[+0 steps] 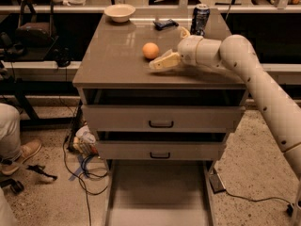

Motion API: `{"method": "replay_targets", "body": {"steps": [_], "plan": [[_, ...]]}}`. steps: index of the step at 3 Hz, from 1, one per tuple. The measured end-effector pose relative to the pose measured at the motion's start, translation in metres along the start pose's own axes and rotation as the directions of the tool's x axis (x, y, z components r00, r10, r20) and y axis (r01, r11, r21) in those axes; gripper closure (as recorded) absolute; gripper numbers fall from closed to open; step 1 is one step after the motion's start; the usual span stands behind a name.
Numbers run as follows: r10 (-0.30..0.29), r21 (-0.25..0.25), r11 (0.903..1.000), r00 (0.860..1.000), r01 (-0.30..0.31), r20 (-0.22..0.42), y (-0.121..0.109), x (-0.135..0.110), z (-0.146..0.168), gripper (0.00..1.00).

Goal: Pick orange from bottom drawer and place on counter

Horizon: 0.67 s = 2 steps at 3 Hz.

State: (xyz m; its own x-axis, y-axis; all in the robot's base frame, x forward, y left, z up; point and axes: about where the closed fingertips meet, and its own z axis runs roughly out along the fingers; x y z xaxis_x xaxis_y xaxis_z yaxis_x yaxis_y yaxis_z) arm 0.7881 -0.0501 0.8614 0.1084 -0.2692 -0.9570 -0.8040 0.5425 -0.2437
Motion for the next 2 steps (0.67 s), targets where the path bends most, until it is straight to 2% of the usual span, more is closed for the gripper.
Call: {"method": "replay_targets", "body": {"steps": [1,2], "plan": [[-0.029,0.121,0.9922,1.000,0.028,0.008,-0.029,-0.009,-0.040,0.00],[-0.073,0.257,0.9641,0.997,0.066,0.018,-0.059,-0.020,-0.091,0.00]]}}
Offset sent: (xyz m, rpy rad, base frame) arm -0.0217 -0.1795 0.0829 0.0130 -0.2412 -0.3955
